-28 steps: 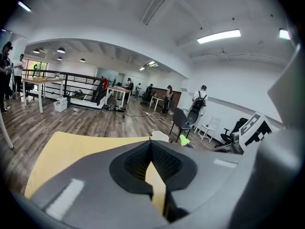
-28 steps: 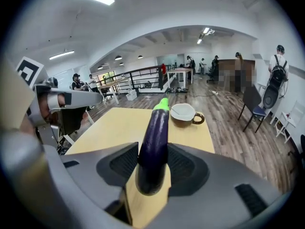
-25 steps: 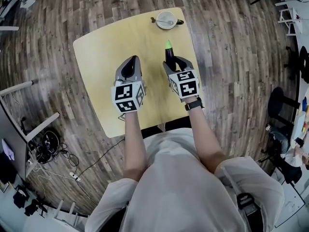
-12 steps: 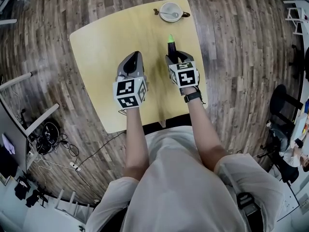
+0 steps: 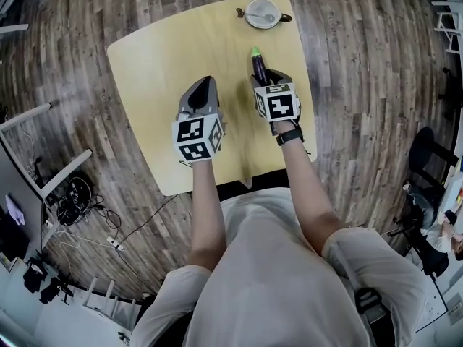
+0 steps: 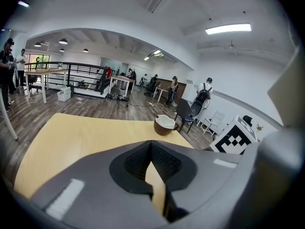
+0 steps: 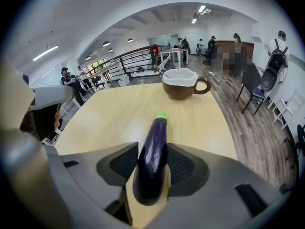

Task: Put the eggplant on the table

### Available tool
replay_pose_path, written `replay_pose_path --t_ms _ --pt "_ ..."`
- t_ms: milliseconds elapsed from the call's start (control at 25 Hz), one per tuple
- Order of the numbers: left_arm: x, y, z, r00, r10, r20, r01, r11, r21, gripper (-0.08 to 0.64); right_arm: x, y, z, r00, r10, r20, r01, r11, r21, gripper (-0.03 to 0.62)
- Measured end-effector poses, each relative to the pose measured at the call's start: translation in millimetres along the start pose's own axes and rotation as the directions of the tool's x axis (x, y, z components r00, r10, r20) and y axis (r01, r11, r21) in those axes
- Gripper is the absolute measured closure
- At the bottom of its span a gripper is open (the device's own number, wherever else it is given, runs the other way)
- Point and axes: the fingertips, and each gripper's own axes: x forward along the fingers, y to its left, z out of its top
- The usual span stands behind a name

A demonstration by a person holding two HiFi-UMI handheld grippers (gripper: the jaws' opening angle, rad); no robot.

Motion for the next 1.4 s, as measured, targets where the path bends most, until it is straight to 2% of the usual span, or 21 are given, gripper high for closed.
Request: replay_pose_path --t_ms 280,360,680,800,920,1160,1400 --pt "-10 2 -3 1.000 0.013 0.005 -0.013 1.000 0.002 0.551 3 -3 -1 1.000 -0.027 -0.010 0.027 1.000 0.006 0.400" --pt "-16 2 -3 1.000 0.016 0.008 -0.016 1.000 0.004 0.551 3 -3 0 1.000 -0.016 -0.010 0.017 1.000 0.016 0.360" --pt "-54 16 12 0.997 0.044 0.060 -0.045 0.999 0.014 0.551 -29 13 21 0.996 -0.030 0.082 0.029 0.999 0.015 0.356" --pt "-69 17 19 0.995 0.050 0.088 -0.052 0.999 0.018 0.551 -50 23 28 0.991 -0.016 0.136 0.010 0.999 0.045 0.356" --pt "-85 19 28 0.992 0.050 0.116 -0.054 0.998 0.025 0.551 -75 39 39 0.979 -0.002 0.205 -0.010 0.998 0.059 0.356" --pt "-115 15 50 0.982 0.049 0.184 -0.057 0.998 0.039 0.551 -126 67 61 0.945 0.008 0.328 -0.009 1.000 0.001 0.357" --pt "-153 11 80 0.965 0.044 0.259 -0.066 0.995 0.079 0.551 -174 93 78 0.897 0.006 0.443 0.014 0.999 -0.041 0.390"
